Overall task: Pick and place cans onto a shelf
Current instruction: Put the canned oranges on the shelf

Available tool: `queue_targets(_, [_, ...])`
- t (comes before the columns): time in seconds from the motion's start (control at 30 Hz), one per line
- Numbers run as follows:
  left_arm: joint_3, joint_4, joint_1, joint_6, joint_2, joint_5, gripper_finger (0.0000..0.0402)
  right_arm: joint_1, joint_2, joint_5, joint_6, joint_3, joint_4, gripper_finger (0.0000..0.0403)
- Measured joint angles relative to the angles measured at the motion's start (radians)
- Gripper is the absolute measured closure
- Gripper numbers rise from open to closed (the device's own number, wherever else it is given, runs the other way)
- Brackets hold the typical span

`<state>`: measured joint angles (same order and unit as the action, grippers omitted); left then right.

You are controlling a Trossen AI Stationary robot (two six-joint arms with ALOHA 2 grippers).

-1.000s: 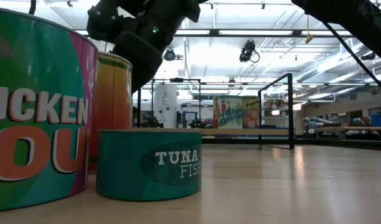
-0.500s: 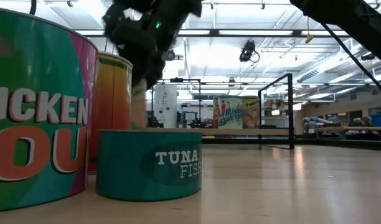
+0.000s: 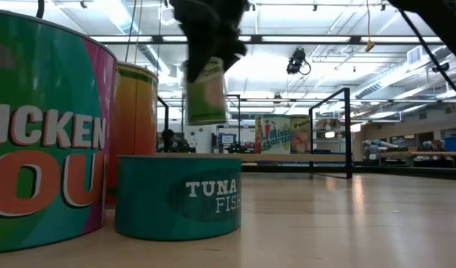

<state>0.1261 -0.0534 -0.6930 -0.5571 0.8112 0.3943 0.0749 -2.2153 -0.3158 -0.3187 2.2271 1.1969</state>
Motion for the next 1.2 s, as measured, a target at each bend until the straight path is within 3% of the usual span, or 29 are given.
queue_targets(0.13, [0.0, 0.0, 0.0, 0.0, 0.0, 0.0, 0.026, 0.039, 0.081, -0.062, -0.04, -0.129, -0.001, 0.0076])
queue_targets(0.3, [0.0, -0.001, 0.0, 0.0, 0.0, 0.0, 0.026, 0.078, 0.223, -0.11, -0.121, -0.402, -0.106, 0.0076])
queue_targets(0.5, [0.0, -0.002, 0.0, 0.0, 0.0, 0.0, 0.026, 0.087, 0.424, -0.208, -0.314, -0.715, -0.17, 0.0076])
queue_targets(0.67, [0.0, -0.004, 0.0, 0.006, 0.0, 0.001, 0.026, 0.06, 0.551, -0.28, -0.445, -0.893, -0.17, 0.0076])
queue_targets(0.93, [0.0, -0.035, 0.0, 0.021, 0.0, 0.011, 0.026, -0.033, 0.589, -0.332, -0.385, -0.967, -0.172, 0.0076])
queue_targets(1.2, [0.0, -0.04, 0.0, 0.027, 0.0, 0.003, 0.026, -0.125, 0.587, -0.295, -0.285, -0.967, -0.176, 0.0076])
